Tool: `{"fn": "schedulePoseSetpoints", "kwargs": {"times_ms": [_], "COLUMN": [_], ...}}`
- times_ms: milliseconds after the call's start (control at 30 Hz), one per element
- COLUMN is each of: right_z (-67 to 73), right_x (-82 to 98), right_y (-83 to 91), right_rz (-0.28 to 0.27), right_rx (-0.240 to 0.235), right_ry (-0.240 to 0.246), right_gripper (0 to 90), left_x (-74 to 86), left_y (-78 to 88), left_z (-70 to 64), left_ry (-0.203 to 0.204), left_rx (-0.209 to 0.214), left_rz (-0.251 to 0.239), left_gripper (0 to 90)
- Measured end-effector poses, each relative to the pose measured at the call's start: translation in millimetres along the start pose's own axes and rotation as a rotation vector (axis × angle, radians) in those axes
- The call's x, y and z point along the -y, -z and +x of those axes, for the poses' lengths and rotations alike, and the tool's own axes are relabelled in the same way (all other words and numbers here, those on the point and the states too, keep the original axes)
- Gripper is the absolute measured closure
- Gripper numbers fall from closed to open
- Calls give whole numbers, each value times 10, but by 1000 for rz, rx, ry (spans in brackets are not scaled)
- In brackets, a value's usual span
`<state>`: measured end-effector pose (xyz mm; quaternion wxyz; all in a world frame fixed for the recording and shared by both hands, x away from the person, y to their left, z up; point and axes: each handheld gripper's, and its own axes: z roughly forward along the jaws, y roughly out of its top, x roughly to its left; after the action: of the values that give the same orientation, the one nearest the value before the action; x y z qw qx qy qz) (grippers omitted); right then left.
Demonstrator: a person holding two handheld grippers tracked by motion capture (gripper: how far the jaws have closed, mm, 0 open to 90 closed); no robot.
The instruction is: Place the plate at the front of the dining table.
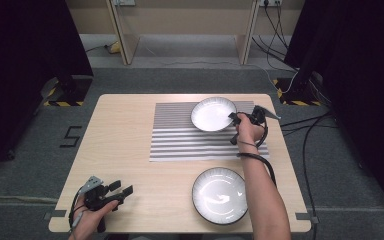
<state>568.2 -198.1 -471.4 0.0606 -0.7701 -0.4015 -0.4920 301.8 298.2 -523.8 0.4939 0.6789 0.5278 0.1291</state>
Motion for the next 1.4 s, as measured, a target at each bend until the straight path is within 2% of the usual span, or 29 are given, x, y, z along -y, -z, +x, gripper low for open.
{"fn": "schedulePoseSetpoints", "kwargs": {"times_ms": [533, 700, 767, 1067, 1300, 1400], "right_z": [-41, -73, -85, -95, -104, -97], "right_x": [5, 15, 16, 12, 6, 2], "right_y": [-64, -85, -88, -95, -99, -104], "right_rz": [-2, -4, -5, -8, -5, -6], "right_rx": [33, 60, 55, 58, 62, 74], "right_ry": [13, 29, 19, 31, 48, 73], "right_gripper": [749, 746, 747, 751, 756, 759], "left_x": [0, 0, 0, 1, 1, 0], "left_y": [0, 2, 3, 0, 0, -2], "left_z": [4, 4, 6, -1, -3, -3], "left_ry": [1, 1, 1, -2, -3, -3], "left_rx": [2, 3, 4, 4, 5, 6], "left_rz": [-2, -2, -2, -2, -2, -1], "left_gripper": [333, 332, 333, 332, 332, 333]}}
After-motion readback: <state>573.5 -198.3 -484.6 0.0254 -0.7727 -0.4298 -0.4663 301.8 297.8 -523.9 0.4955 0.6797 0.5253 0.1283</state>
